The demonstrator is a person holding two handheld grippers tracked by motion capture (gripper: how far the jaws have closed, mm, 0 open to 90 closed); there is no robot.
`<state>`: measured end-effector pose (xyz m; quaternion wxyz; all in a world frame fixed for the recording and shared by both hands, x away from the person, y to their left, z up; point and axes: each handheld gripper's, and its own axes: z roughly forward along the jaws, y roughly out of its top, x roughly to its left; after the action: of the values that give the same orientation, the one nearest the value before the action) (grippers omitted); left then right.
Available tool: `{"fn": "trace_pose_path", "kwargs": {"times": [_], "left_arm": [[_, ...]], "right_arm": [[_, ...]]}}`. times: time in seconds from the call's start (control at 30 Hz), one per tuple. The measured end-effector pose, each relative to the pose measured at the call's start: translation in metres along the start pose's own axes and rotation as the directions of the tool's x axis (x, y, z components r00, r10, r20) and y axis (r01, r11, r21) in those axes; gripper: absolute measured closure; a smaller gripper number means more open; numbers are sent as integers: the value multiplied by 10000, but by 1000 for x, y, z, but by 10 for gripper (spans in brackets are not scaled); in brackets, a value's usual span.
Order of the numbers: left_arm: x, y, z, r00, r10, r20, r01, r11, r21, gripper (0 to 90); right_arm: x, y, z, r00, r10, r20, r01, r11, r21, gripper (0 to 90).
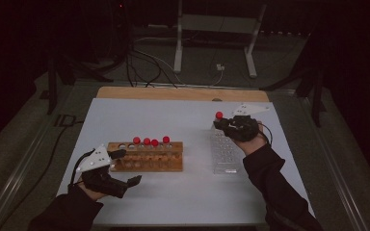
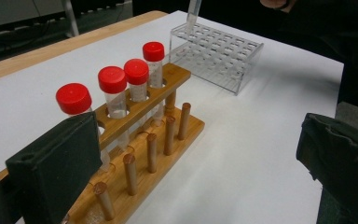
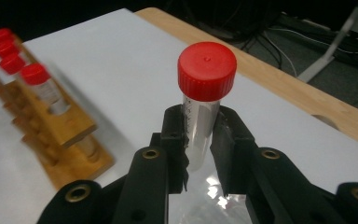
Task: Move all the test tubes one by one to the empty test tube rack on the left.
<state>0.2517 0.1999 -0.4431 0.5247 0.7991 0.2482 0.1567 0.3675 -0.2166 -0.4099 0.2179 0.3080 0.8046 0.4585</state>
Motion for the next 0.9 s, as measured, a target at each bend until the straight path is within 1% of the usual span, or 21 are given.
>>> {"fn": "trace_pose_path", "kwargs": {"times": [0.03,0.1,0.2,0.27,0.33,0.37,0.43,0.47,0.67,0.7,0.83,0.87,0.9], "left_arm": [[-1,1,0,10000,21,42,-21,10000,20,5],[-2,2,0,10000,98,-22,-97,9999,47,5],[-3,5,1,9999,80,96,-80,10000,15,5],[-4,7,2,9998,182,114,-183,9998,88,5],[-5,8,4,9996,190,228,-192,9998,109,5],[-6,9,5,9995,254,205,-257,9996,130,5],[-7,11,7,9993,207,312,-209,9997,86,5],[-8,12,8,9992,255,300,-258,9996,102,5],[-11,19,12,9977,445,502,-454,9988,163,5],[-12,20,13,9973,452,586,-461,9988,157,5],[-14,24,18,9960,541,705,-556,9983,199,5],[-15,25,19,9954,537,789,-557,9982,223,5],[-16,26,20,9949,610,802,-630,9978,224,5]], "right_arm": [[3,-1,0,9999,-80,-65,80,10000,18,753],[9,-3,1,9996,-149,-233,151,9999,75,753],[18,-6,1,9986,-226,-475,235,9995,188,754],[23,-8,0,9977,-299,-605,314,9992,234,753],[28,-10,0,9966,-336,-746,357,9990,271,753],[31,-11,-1,9959,-380,-823,406,9987,298,753],[36,-12,-2,9942,-433,-981,467,9984,331,753],[39,-13,-2,9935,-482,-1035,518,9981,330,754],[52,-19,-4,9885,-578,-1401,636,9973,377,753],[54,-20,-5,9876,-620,-1441,685,9968,405,753],[63,-26,-6,9832,-675,-1698,766,9959,473,753],[65,-28,-6,9820,-695,-1754,794,9956,502,753],[67,-29,-7,9801,-720,-1847,827,9953,508,753]]}}
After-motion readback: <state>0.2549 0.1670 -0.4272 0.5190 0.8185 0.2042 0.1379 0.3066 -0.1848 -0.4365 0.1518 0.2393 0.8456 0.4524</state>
